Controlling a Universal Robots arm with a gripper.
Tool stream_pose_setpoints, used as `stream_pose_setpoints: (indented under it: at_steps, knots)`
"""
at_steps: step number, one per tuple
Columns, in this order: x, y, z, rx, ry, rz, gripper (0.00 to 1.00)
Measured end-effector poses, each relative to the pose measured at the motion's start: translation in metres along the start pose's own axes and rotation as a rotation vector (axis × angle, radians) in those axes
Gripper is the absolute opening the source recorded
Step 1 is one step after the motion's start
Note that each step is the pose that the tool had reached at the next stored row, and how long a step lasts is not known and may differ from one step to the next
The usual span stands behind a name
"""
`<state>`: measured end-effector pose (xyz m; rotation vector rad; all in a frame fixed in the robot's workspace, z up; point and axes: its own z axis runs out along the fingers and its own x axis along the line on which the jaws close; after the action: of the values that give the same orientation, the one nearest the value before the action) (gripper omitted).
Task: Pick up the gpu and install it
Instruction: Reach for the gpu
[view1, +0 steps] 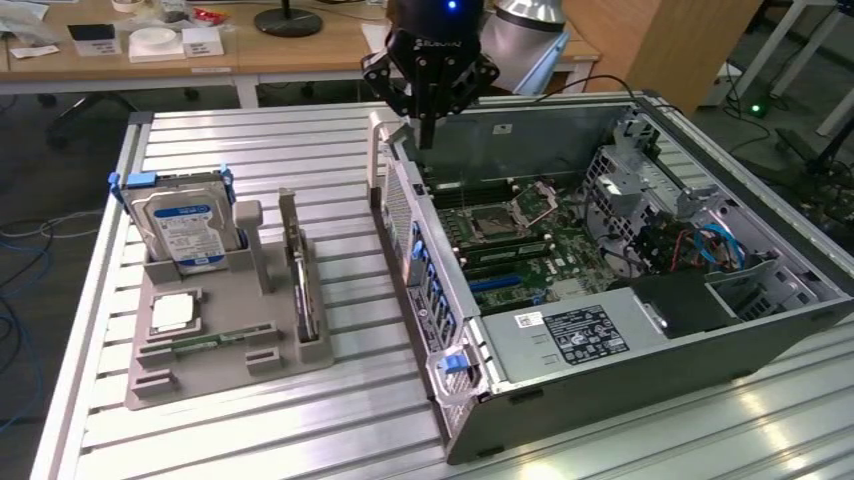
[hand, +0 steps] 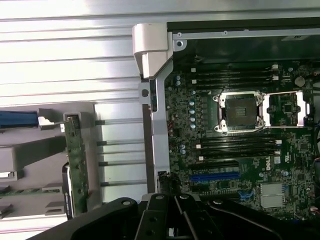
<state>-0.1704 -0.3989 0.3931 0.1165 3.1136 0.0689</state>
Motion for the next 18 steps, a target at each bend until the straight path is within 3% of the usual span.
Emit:
stream_pose_setpoints:
  at_steps: [18]
  knots:
    - [0.029,-0.0021,-0.0005,0.0,0.0,0.0,0.11]
